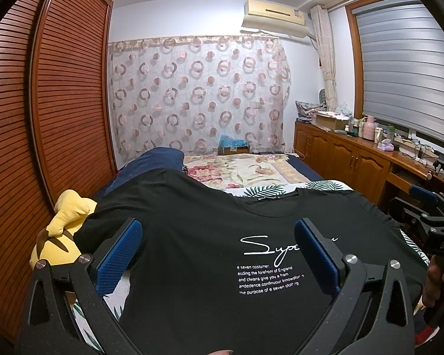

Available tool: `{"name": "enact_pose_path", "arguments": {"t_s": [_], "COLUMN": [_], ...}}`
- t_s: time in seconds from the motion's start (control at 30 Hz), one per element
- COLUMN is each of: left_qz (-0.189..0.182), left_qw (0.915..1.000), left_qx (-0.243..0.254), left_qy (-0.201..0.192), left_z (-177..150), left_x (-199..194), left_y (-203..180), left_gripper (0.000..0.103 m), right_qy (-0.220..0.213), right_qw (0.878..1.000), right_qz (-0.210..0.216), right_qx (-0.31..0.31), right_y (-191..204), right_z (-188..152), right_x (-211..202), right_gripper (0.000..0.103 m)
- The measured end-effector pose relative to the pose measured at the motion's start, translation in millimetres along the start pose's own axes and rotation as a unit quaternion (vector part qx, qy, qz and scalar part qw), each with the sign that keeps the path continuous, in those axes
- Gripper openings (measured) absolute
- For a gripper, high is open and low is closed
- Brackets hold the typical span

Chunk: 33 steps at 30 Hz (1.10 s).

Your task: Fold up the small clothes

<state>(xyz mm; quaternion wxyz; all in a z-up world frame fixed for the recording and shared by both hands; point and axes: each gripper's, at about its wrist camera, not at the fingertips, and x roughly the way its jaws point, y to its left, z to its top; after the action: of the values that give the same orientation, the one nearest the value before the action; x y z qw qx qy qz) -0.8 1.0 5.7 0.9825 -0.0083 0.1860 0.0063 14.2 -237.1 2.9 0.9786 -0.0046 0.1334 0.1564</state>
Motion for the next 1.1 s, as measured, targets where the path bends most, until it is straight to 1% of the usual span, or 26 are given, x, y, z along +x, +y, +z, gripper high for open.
{"name": "enact_pose_path", "arguments": {"t_s": [0.27,0.4,0.57,1.1], "left_qz": [0.001,0.001,0.001,0.001], "left_qw": [1.0,1.0,1.0,1.0], "left_qx": [0.001,0.001,0.002,0.003], "left_qy": [-0.001,-0.002,-0.003,-0.005], "left_z": [-0.4,8.0,10.3,8.5], "left_x": [-0.4,-7.2,-3.3,-4.1], "left_y": [-0.6,1.7,3.6,1.7], "left_gripper": [0.103,0.103,0.103,0.103], "right_qy": [0.0,0.0,-0.001,-0.001], "right_qw": [1.0,1.0,1.0,1.0], "right_qz": [-0.001,-0.002,-0.002,-0.002], "right_qx": [0.001,0.001,0.001,0.002], "right_y": [0.9,-0.3,-0.3,-1.0], "right_z": [-0.8,-2.1,-2.1,-1.9], "right_x": [0.5,2.4,2.3,2.5], "right_gripper": [0.103,0.103,0.103,0.103]}}
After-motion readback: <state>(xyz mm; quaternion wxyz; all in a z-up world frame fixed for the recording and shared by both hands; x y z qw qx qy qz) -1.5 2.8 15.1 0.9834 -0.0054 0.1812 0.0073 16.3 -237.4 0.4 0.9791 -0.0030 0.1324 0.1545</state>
